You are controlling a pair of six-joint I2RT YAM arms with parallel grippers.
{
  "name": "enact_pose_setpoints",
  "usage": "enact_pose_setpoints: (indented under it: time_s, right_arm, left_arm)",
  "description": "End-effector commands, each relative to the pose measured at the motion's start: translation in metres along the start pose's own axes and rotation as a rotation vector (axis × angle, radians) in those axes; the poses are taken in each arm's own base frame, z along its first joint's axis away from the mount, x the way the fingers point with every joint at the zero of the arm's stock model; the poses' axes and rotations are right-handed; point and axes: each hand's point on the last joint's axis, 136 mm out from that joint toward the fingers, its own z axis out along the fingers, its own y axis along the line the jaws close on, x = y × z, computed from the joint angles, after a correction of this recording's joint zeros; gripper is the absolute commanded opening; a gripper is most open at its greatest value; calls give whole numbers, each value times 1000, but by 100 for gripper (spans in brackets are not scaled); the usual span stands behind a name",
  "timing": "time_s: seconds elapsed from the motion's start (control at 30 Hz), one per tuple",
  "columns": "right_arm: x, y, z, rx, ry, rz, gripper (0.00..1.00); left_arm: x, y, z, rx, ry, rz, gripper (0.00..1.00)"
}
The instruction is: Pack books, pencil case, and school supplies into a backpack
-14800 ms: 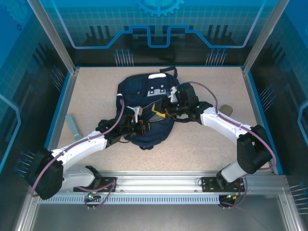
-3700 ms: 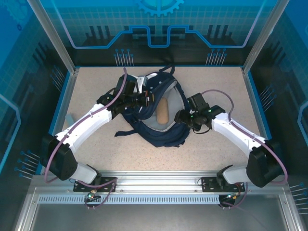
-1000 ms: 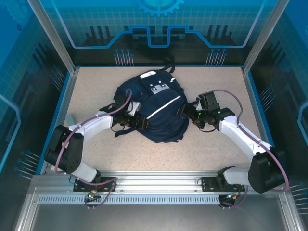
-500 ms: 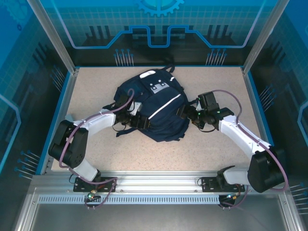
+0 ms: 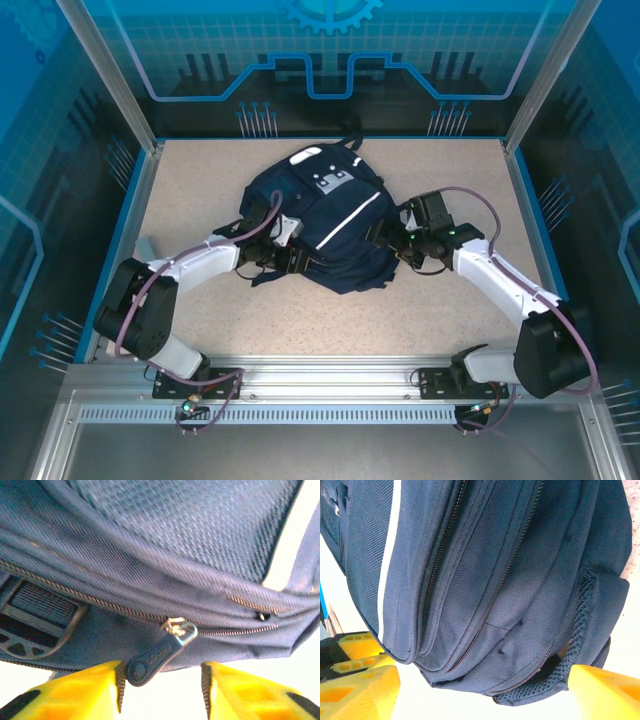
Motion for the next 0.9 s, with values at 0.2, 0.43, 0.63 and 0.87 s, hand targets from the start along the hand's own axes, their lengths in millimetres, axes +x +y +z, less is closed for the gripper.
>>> enact_pose_setpoints:
  time_s: [0.2, 0.43, 0.63, 0.87]
  right_arm:
    - [8, 16, 8, -31, 36, -15, 88]
    - [15, 18, 16, -25, 60, -20, 87]
    - [18, 22, 20, -27, 78, -28, 87]
    - [23, 22, 24, -22, 94, -34, 86]
  left_arm:
    - [7, -18, -5, 85, -37, 5, 28]
    - [12, -20, -1, 93, -44, -8, 37]
    - [1, -9, 2, 29, -69, -33, 35]
    - [-6, -7, 10, 32, -74, -42, 20]
